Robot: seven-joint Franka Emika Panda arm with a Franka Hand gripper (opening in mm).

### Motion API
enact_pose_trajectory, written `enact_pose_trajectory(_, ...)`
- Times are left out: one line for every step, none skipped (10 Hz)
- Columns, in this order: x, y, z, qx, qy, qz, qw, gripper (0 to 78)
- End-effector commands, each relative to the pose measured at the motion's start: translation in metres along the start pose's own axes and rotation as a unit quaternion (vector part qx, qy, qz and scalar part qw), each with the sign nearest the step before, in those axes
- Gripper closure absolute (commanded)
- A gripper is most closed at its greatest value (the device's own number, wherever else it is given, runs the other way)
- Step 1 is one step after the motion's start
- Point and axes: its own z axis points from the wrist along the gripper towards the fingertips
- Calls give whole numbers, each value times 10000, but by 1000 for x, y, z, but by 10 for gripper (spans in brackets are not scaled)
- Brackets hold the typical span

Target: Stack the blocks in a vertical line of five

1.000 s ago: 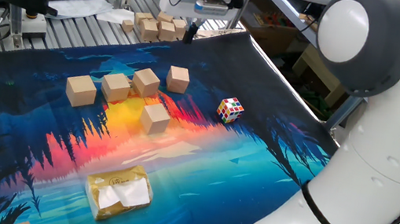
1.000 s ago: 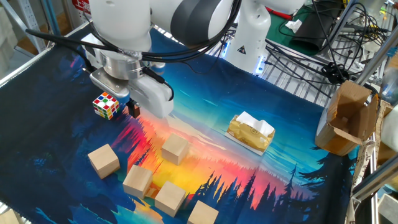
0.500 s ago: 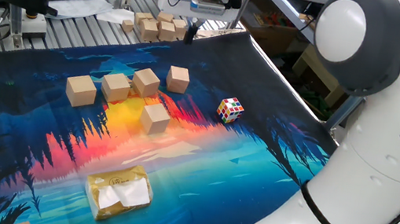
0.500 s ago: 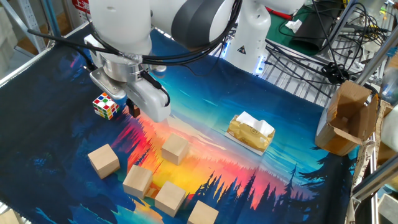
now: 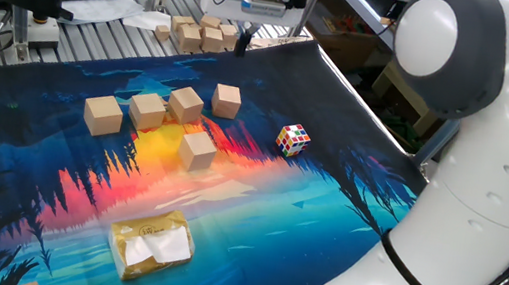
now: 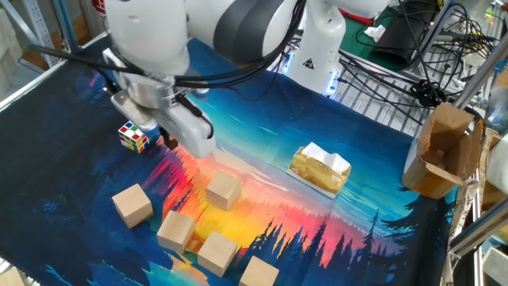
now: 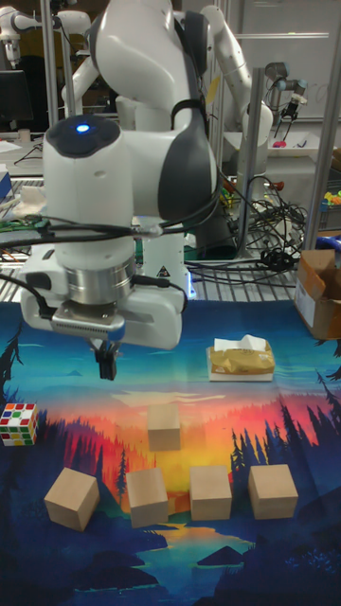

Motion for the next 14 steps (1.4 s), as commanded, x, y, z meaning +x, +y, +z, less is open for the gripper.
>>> enact_pose_trajectory(-19,-9,8,10,-31,-205,9998,776)
enact_pose_trajectory(-19,-9,8,9,-32,-207,9998,776)
enact_pose_trajectory(-29,-14,13,7,-48,-284,9996,776)
enact_pose_trajectory(-37,-18,18,4,-66,-358,9993,776)
enact_pose_trajectory(-43,-22,24,0,-78,-406,9991,776)
enact_pose_trajectory(-45,-24,27,-2,-80,-416,9991,776)
enact_pose_trajectory(-50,-28,34,-6,-88,-452,9989,776)
enact_pose_trajectory(-53,-29,40,-13,-86,-463,9989,776)
enact_pose_trajectory(-54,-28,45,-11,-97,-457,9989,776)
enact_pose_trajectory(-56,-28,51,-11,-107,-459,9989,776)
enact_pose_trajectory(-58,-28,58,-14,-132,-461,9988,776)
enact_pose_trajectory(-59,-28,65,-19,-166,-464,9988,776)
enact_pose_trajectory(-61,-28,71,-24,-202,-474,9987,776)
enact_pose_trajectory(-62,-29,72,-26,-209,-476,9986,776)
